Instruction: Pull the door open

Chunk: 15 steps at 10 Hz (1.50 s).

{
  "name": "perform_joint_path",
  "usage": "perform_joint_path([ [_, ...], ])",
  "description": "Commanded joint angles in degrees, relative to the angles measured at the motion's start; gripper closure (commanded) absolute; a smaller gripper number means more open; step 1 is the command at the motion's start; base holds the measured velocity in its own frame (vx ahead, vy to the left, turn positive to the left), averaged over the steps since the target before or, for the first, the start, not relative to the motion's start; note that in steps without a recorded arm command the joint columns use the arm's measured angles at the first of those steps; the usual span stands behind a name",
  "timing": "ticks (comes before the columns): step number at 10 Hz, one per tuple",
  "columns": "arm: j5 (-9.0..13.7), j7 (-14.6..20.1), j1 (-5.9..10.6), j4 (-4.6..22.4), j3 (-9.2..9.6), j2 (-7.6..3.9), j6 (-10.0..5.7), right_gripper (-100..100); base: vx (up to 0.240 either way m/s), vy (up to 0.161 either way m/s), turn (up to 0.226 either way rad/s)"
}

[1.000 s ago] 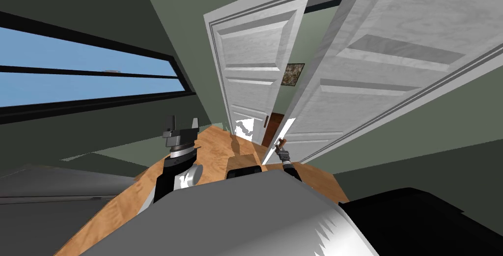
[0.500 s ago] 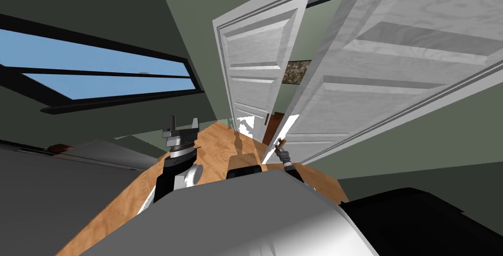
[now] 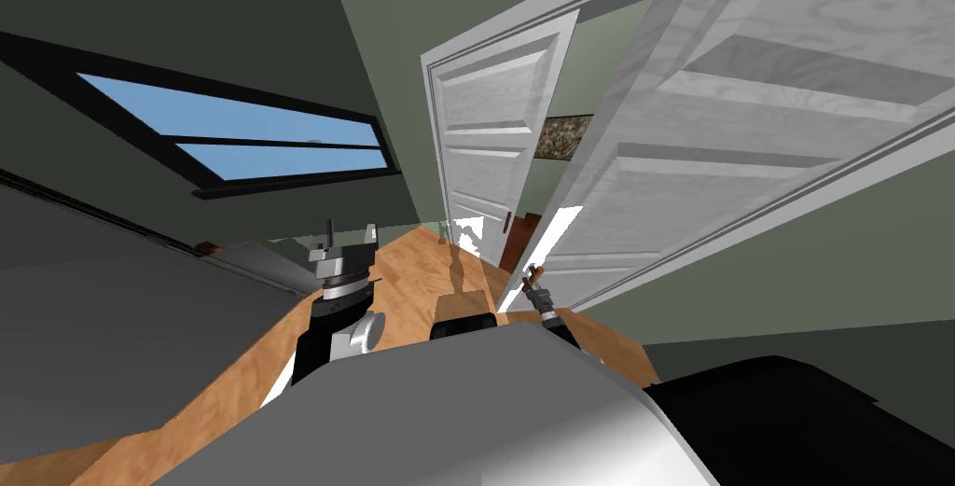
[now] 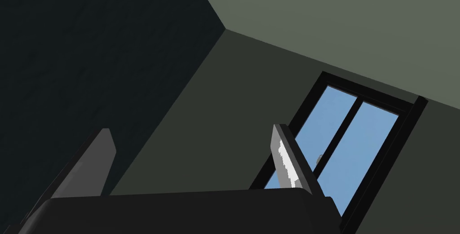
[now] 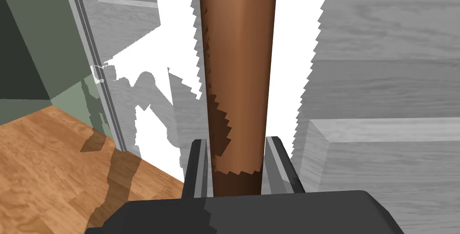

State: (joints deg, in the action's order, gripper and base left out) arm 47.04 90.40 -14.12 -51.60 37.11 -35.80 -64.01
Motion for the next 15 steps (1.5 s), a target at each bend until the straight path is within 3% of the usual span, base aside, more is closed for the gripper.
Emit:
perform_joint_path([
  [1,-0.37,0.94,-0.08,0.52,0.89,-0.54,-1.32,100,-0.215,-0.068,0.131],
  [4,-0.94,2.53,-0.31,1.28,2.43,-1.67,-3.28,100,-0.223,-0.049,0.140],
  [5,-0.85,2.14,-0.30,1.20,2.26,-1.38,-2.48,100,-0.100,-0.019,0.021],
  [15,-1.63,6.26,-1.20,5.59,6.47,-3.43,-9.75,100,-0.184,-0.045,0.134],
])
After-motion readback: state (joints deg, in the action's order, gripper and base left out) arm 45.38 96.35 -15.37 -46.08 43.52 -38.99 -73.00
